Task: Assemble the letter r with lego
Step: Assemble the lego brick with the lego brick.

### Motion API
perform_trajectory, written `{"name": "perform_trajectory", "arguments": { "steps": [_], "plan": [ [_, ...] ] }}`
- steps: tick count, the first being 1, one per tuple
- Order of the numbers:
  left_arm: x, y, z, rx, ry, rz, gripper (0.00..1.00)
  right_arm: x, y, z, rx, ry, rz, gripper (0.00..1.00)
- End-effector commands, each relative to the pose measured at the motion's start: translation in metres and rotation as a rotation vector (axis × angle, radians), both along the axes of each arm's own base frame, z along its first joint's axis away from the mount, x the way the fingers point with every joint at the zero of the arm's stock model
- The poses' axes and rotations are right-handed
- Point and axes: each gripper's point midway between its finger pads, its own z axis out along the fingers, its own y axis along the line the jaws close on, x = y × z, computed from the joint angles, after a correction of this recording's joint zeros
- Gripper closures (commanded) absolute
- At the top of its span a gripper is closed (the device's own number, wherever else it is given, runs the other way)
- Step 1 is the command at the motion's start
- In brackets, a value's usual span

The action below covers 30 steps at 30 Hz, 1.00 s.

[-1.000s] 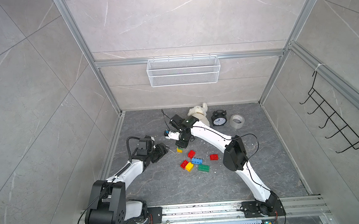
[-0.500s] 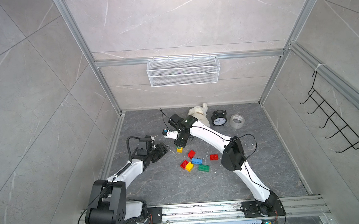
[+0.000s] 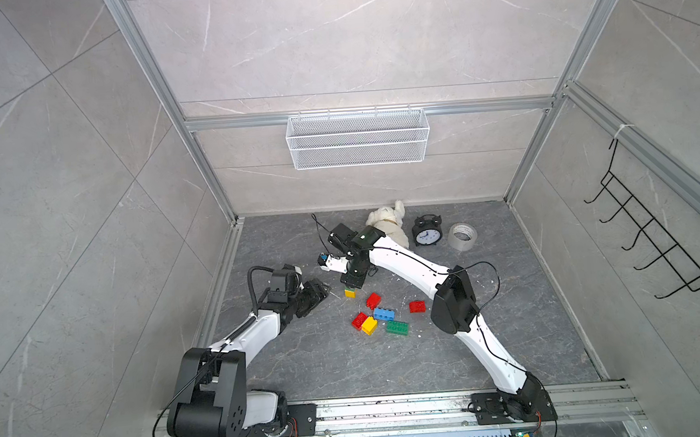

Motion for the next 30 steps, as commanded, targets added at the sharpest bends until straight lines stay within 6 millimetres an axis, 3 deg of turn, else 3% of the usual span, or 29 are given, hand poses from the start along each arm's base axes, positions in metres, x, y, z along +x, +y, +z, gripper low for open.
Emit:
{"name": "perform_trajectory", "arguments": {
  "steps": [1, 14, 16, 26, 30],
  "plan": [
    [0.002, -0.001, 0.002, -0.017, -0.012, -0.007, 0.29, -0.004, -0.01, -0.021, -0.084, 0.017, 0.011, 0.75],
    [0.003, -0.002, -0.002, -0.022, -0.003, -0.011, 0.3, -0.016, -0.003, -0.02, -0.079, 0.065, 0.026, 0.74],
    [0.002, -0.002, -0.003, -0.021, -0.003, -0.011, 0.3, -0.019, -0.007, -0.036, -0.115, 0.091, 0.025, 0.74],
    [0.003, -0.004, -0.005, -0.024, 0.002, -0.017, 0.3, -0.024, -0.015, -0.044, -0.153, 0.125, -0.002, 0.74],
    [0.003, -0.004, -0.006, -0.027, 0.005, -0.018, 0.3, -0.03, -0.024, -0.056, -0.199, 0.157, -0.017, 0.73]
  ]
}}
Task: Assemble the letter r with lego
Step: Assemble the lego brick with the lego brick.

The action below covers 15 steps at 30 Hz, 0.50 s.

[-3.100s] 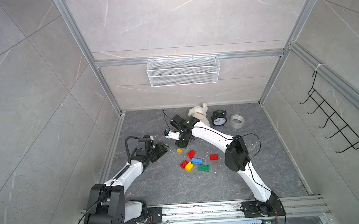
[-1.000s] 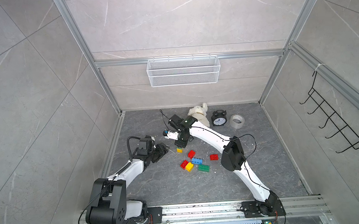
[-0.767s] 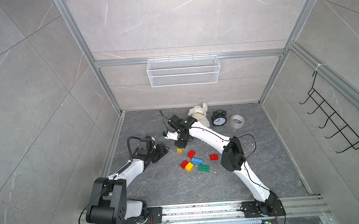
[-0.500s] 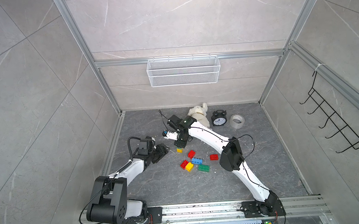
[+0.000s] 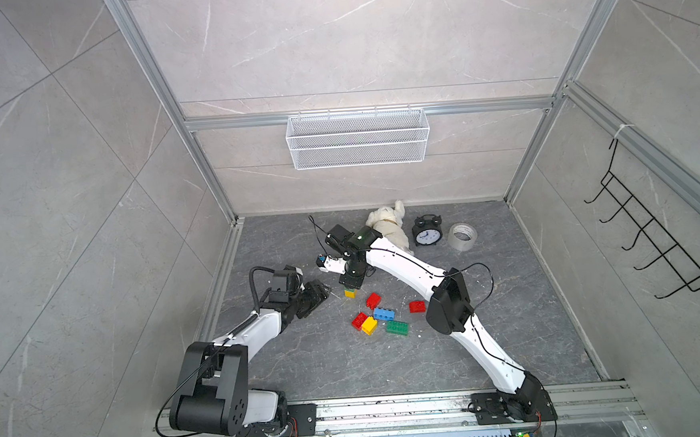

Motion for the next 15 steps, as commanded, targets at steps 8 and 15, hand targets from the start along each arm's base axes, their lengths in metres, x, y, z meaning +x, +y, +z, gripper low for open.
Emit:
{"name": "perform_trajectory", "arguments": {
  "steps": [8, 15],
  "plan": [
    [0.004, -0.005, 0.001, -0.032, -0.009, -0.017, 0.3, -0.037, -0.039, -0.069, -0.231, 0.184, -0.042, 0.73],
    [0.004, -0.006, -0.003, -0.037, 0.0, -0.023, 0.3, -0.041, -0.041, -0.08, -0.242, 0.211, -0.053, 0.73]
  ]
}}
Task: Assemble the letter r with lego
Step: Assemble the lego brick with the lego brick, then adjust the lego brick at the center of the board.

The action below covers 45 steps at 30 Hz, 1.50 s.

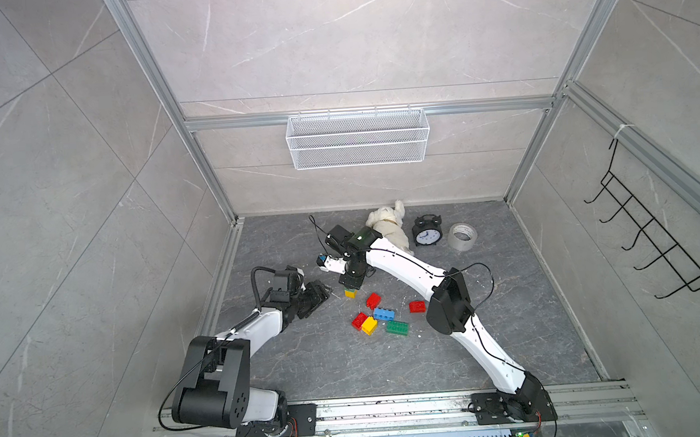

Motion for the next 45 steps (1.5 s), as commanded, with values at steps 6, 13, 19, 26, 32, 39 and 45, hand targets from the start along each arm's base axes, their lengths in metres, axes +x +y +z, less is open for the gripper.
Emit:
{"name": "perform_trajectory", "arguments": {
  "steps": [6, 13, 19, 26, 32, 39, 45],
  "plan": [
    [0.001, -0.001, 0.003, -0.02, -0.012, -0.007, 0.31, -0.037, -0.025, -0.065, -0.154, 0.189, -0.028, 0.63],
    [0.001, 0.0, 0.004, -0.018, -0.013, -0.004, 0.31, -0.028, 0.005, -0.03, 0.025, 0.134, -0.035, 0.46],
    [-0.002, 0.002, 0.008, -0.007, -0.017, 0.001, 0.3, -0.027, 0.014, -0.006, 0.13, 0.087, -0.047, 0.38],
    [-0.001, 0.007, 0.019, 0.016, -0.052, 0.019, 0.31, -0.035, -0.009, 0.034, 0.253, -0.003, -0.109, 0.38],
    [0.007, 0.012, 0.054, -0.005, -0.23, 0.063, 0.34, -0.048, -0.044, 0.07, 0.371, -0.075, -0.215, 0.51],
    [-0.002, 0.031, 0.129, 0.064, -0.562, 0.109, 0.35, -0.079, -0.09, 0.064, 0.427, -0.097, -0.315, 0.56],
    [-0.026, 0.041, 0.192, 0.116, -0.815, 0.111, 0.25, -0.113, -0.107, 0.019, 0.421, 0.047, -0.406, 0.57]
  ]
}}
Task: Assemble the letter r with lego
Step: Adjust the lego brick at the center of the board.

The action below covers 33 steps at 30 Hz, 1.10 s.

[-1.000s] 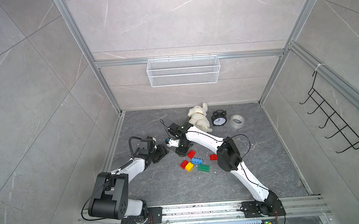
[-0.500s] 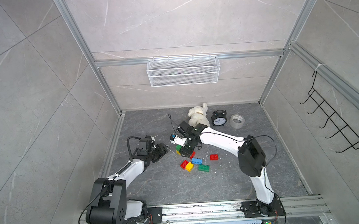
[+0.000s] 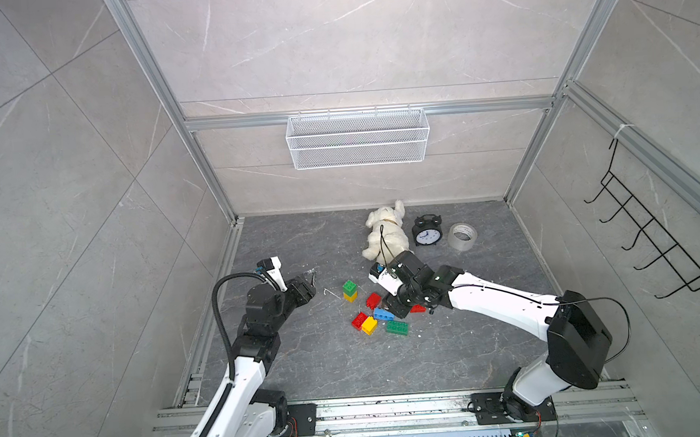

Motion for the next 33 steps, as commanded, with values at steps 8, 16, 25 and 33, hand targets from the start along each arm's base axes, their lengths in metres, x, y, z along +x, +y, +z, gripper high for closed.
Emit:
{"name": "perform_trajectory", "arguments": {
  "steps": [8, 16, 25, 33],
  "plan": [
    [-0.016, -0.018, 0.056, 0.009, -0.227, -0.137, 0.0, -0.027, -0.026, -0.035, 0.042, 0.083, -0.141, 0.53],
    [-0.004, -0.03, 0.044, -0.043, -0.184, -0.194, 0.0, 0.003, -0.021, -0.032, 0.03, -0.017, -0.202, 0.54],
    [-0.007, -0.028, 0.031, -0.052, -0.14, -0.179, 0.02, 0.025, 0.003, -0.042, 0.028, -0.018, -0.192, 0.57],
    [-0.006, -0.026, 0.026, -0.04, -0.125, -0.171, 0.02, 0.023, 0.0, -0.058, -0.004, 0.004, -0.205, 0.58]
  ]
}}
